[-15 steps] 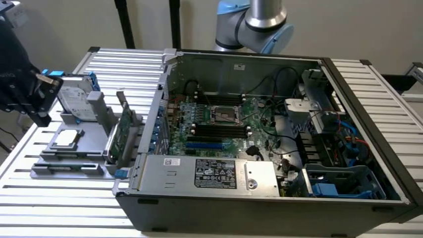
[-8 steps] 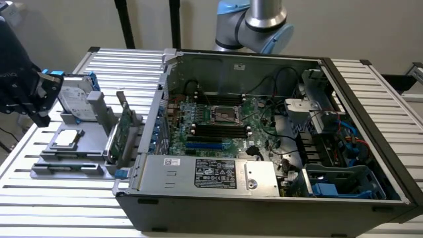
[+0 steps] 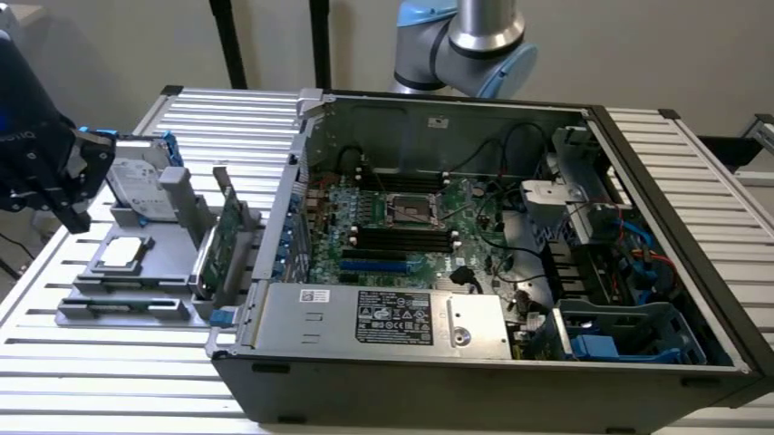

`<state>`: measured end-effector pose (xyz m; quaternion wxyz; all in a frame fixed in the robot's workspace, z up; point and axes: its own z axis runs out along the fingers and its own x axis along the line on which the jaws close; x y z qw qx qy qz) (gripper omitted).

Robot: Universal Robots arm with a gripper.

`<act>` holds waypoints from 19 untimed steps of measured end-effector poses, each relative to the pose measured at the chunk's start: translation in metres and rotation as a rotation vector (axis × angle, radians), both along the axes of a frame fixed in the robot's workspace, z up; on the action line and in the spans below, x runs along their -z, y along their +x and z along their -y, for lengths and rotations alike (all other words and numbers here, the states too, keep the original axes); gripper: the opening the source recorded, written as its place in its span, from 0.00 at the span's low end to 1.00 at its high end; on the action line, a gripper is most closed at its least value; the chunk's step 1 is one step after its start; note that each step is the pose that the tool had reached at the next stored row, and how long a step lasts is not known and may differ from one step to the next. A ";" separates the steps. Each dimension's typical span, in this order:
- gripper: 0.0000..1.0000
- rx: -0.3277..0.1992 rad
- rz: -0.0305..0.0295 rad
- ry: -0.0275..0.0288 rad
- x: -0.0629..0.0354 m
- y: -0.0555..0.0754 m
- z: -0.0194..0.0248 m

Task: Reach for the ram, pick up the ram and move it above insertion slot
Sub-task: 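Pick up the ram and move it above insertion slot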

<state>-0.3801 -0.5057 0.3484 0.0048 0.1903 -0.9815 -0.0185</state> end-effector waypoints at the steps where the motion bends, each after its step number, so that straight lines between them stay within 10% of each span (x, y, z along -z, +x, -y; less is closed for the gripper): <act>1: 0.11 -0.018 0.0000 0.0000 0.0001 0.000 0.0000; 19: 0.11 -0.346 0.0008 -0.0002 0.0046 0.000 0.0000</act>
